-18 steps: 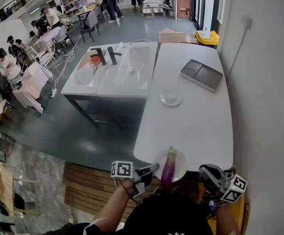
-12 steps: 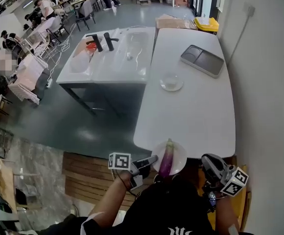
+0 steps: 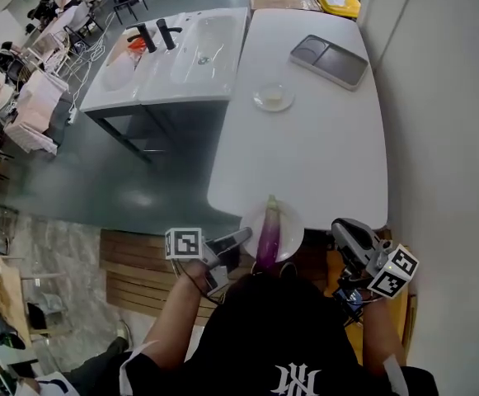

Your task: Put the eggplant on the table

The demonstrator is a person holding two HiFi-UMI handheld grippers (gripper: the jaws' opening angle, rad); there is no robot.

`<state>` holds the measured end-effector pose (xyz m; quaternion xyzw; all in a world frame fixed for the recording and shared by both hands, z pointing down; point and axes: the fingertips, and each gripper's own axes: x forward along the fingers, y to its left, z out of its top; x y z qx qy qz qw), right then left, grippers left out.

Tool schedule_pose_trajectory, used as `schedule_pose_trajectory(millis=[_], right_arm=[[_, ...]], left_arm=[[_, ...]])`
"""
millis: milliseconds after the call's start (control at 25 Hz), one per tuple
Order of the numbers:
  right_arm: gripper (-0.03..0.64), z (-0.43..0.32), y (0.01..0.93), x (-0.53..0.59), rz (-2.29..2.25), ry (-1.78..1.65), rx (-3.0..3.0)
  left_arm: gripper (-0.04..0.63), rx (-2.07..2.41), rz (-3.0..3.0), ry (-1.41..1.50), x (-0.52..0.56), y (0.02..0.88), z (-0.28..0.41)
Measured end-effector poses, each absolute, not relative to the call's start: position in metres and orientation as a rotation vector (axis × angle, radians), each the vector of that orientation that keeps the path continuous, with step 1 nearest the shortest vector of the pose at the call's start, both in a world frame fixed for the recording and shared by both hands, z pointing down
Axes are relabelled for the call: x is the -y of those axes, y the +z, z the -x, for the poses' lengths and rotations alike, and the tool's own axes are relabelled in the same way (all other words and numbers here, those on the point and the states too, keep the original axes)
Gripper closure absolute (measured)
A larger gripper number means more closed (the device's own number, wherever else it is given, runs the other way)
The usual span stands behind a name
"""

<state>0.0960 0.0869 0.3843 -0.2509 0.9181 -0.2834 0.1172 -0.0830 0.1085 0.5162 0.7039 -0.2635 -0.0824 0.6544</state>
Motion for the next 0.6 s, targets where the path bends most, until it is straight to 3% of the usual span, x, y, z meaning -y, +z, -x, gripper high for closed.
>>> schedule_pose_trajectory(millis=[240, 400, 600], right_arm=[[0.605, -0.110, 0.396, -0.089, 0.852, -0.861, -2.657], [0.512, -0.103, 0.406, -0.091, 0.889, -0.930, -2.655], [0.509, -0.079, 0.425, -0.090, 0.909, -1.030, -2.670]], left_arm=[[0.581, 0.548, -1.583, -0.251, -0.101, 0.497, 0.074], [0.581, 0.547, -1.604, -0.227, -0.095, 0.487, 0.080], [0.581, 0.526, -1.640, -0.202, -0.083, 0.478, 0.090]])
